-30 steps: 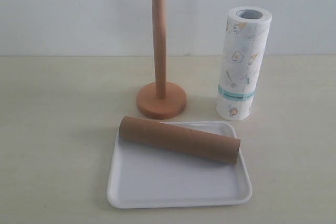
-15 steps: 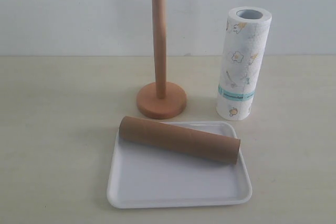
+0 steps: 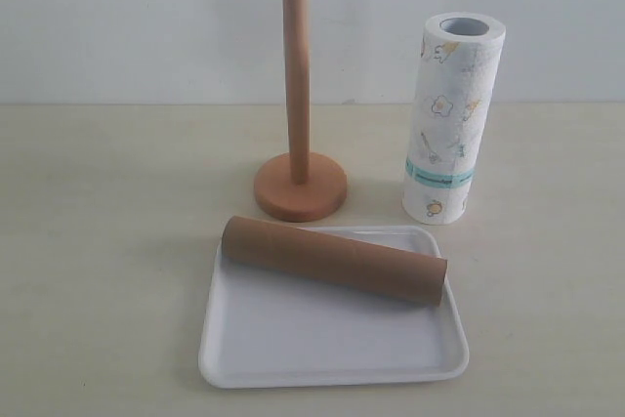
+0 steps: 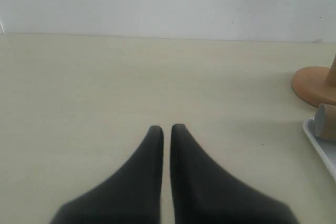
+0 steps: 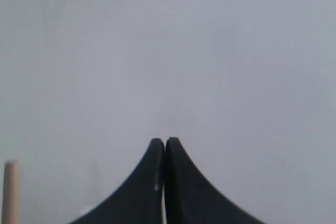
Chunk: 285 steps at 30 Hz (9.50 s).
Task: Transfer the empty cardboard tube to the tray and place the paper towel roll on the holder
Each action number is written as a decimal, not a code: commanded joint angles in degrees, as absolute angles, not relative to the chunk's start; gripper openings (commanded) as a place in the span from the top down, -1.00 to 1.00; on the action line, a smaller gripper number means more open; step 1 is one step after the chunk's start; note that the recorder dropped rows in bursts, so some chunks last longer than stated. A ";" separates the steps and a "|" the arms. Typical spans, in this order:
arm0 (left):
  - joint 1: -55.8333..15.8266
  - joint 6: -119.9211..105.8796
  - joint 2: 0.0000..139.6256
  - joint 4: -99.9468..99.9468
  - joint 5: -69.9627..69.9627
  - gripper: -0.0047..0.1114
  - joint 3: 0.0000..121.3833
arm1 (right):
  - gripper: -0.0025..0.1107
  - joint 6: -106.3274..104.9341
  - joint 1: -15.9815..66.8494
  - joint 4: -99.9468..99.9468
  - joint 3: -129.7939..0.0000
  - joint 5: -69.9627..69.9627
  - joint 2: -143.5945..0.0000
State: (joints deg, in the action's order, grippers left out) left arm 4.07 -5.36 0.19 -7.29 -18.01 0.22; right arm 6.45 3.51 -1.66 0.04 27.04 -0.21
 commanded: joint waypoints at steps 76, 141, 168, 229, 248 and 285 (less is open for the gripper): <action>3.71 -5.61 0.00 -7.73 -17.87 0.84 0.00 | -0.87 13.74 12.05 -14.02 -33.94 44.67 -92.65; 3.71 -5.61 0.00 -7.73 -17.87 0.84 0.00 | 0.93 14.91 12.05 -17.77 -48.08 48.59 -110.80; 3.71 -5.61 0.00 -7.73 -17.87 0.84 0.00 | 0.94 28.37 17.12 -24.92 -62.77 44.18 -81.25; 3.71 -5.61 0.00 -7.73 -17.87 0.84 0.00 | 0.93 29.30 29.25 -23.53 -80.64 33.12 -111.89; 3.71 -5.61 0.00 -7.73 -17.87 0.84 0.00 | 0.85 28.90 29.25 -24.42 -80.64 29.19 -118.75; 3.71 -5.61 0.00 -7.73 -17.87 0.84 0.00 | -0.90 27.58 29.25 -25.01 -80.64 6.79 -97.22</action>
State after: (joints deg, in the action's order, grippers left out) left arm 4.07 -5.45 0.19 -7.29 -18.01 0.22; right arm 28.34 29.16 -24.60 -80.40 8.66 -98.62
